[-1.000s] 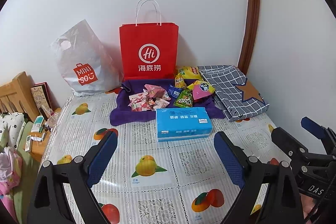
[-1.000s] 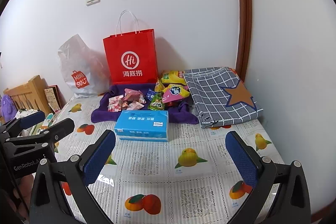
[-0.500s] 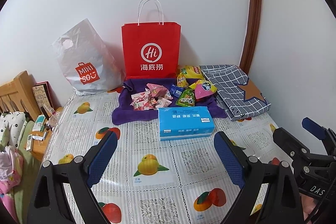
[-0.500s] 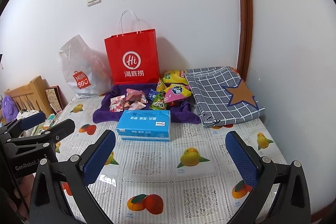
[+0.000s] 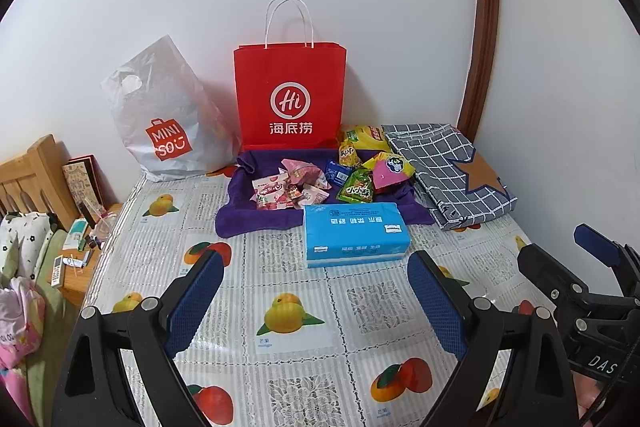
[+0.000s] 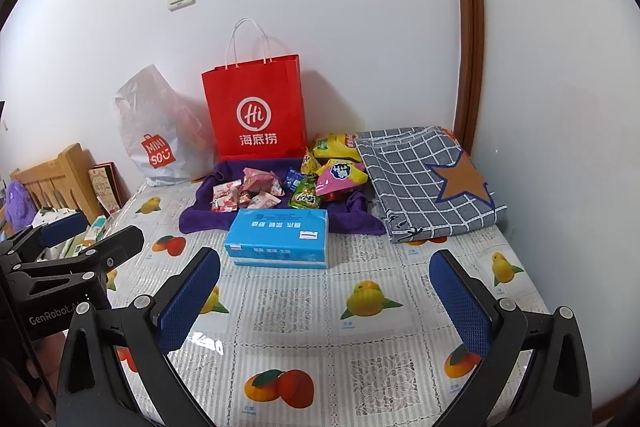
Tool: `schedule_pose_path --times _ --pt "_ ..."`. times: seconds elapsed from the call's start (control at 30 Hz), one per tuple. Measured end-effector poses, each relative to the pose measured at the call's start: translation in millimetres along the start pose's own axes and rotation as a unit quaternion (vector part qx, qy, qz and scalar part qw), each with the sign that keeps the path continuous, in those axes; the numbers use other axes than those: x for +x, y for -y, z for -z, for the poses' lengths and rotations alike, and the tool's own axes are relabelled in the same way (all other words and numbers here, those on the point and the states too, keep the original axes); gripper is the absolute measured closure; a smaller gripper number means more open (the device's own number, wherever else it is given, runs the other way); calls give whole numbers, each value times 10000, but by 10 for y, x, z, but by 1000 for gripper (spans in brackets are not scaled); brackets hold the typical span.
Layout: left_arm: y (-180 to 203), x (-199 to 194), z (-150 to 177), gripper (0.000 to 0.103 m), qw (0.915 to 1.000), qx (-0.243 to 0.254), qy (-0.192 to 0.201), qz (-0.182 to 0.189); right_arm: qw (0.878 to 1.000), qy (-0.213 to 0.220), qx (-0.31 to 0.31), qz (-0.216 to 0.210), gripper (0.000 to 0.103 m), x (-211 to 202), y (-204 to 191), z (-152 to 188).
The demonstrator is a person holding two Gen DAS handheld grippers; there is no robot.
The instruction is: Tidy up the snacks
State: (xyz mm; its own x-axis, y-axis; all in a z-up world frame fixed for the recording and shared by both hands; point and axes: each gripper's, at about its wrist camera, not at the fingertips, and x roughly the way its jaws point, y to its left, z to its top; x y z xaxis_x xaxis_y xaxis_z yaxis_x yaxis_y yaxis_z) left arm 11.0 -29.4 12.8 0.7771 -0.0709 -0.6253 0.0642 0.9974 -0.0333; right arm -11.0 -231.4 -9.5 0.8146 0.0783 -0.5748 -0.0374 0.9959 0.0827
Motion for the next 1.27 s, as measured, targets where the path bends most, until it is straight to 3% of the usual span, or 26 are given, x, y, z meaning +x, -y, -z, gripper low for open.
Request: schedule_pose_path --times 1.27 --pt "-4 -42 11 10 10000 -12 27 -92 10000 23 -64 -58 0 -12 -36 1"
